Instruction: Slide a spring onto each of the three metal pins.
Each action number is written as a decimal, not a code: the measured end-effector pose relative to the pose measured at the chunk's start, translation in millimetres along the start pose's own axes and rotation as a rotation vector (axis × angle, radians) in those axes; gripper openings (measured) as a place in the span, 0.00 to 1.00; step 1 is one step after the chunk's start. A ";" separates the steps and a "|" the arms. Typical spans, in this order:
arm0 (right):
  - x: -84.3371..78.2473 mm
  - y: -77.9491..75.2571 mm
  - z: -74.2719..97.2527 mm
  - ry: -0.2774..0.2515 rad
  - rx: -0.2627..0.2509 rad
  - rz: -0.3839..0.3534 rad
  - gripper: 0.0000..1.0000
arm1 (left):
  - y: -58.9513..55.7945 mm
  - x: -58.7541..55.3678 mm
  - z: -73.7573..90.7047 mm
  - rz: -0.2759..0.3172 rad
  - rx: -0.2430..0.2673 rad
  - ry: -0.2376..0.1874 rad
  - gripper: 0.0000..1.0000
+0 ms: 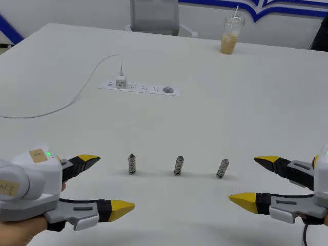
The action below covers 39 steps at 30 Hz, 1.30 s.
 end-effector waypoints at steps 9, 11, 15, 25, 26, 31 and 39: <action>-10.1 -1.3 0.4 0.002 -0.015 -0.018 0.71 | -0.2 -5.8 -0.6 0.011 0.003 0.006 0.83; -11.2 -1.9 0.4 0.000 -0.017 -0.020 0.71 | -0.5 -7.1 -1.1 0.013 0.002 0.008 0.83; -11.3 -2.6 0.2 -0.001 -0.017 -0.019 0.72 | -0.9 -8.0 -2.0 0.015 0.001 0.009 0.83; -13.0 -3.9 -0.4 -0.004 -0.018 -0.028 0.72 | 0.5 -9.3 -2.1 0.020 0.006 0.010 0.84; -13.4 -3.9 -0.5 -0.003 -0.018 -0.029 0.72 | 0.8 -9.5 -1.9 0.020 0.007 0.011 0.84; -13.2 -4.2 0.0 -0.005 -0.021 -0.031 0.72 | 0.3 -9.3 -1.3 0.021 0.009 0.011 0.84; -14.3 -5.6 1.1 -0.003 -0.025 -0.037 0.72 | -1.9 -8.5 -2.2 0.020 0.008 0.012 0.84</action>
Point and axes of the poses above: the centre of the closed fingertips' face, and the gripper's own axes: z roughly backward along the fingers, y roughly to its left, x roughly out of its top, the point moved 7 cm from there along z, roughly backward along the fingers, and after that the axes turned 6 degrees about -y, right-handed, at the moved point
